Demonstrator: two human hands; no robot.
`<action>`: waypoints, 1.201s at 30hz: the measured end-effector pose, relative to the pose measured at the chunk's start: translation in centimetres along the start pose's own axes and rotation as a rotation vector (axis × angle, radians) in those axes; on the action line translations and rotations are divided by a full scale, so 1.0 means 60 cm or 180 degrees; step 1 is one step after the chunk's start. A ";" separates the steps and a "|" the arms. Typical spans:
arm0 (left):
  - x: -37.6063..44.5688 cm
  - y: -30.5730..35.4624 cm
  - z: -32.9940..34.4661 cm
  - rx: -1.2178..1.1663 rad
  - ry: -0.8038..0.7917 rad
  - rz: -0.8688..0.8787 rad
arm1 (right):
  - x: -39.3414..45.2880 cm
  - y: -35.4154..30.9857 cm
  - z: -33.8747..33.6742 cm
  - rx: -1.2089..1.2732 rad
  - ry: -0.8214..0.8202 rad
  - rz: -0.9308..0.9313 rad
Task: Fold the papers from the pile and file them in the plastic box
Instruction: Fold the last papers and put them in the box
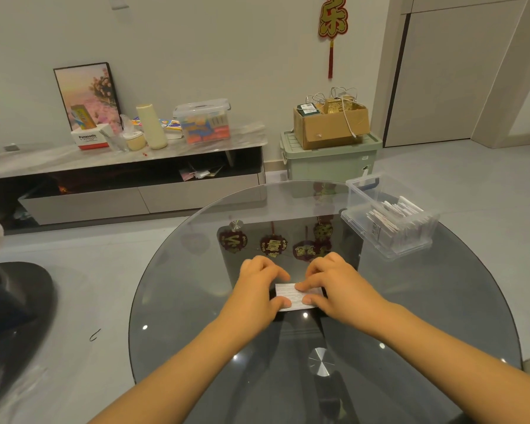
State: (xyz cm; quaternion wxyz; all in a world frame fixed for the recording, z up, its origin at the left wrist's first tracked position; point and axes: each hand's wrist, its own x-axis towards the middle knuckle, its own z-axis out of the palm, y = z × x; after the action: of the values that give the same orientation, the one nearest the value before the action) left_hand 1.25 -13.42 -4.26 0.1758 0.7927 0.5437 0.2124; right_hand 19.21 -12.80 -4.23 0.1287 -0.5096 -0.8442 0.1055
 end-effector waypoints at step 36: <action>0.167 0.147 -0.052 -0.1070 0.0438 0.0366 | -0.026 0.083 -0.166 0.0630 0.1408 0.0729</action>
State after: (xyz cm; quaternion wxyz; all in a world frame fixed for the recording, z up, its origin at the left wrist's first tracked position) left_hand 9.72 -6.93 4.31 0.2557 0.7655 0.4651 0.3637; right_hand 27.29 -11.45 3.48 0.3465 -0.5973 -0.7180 0.0875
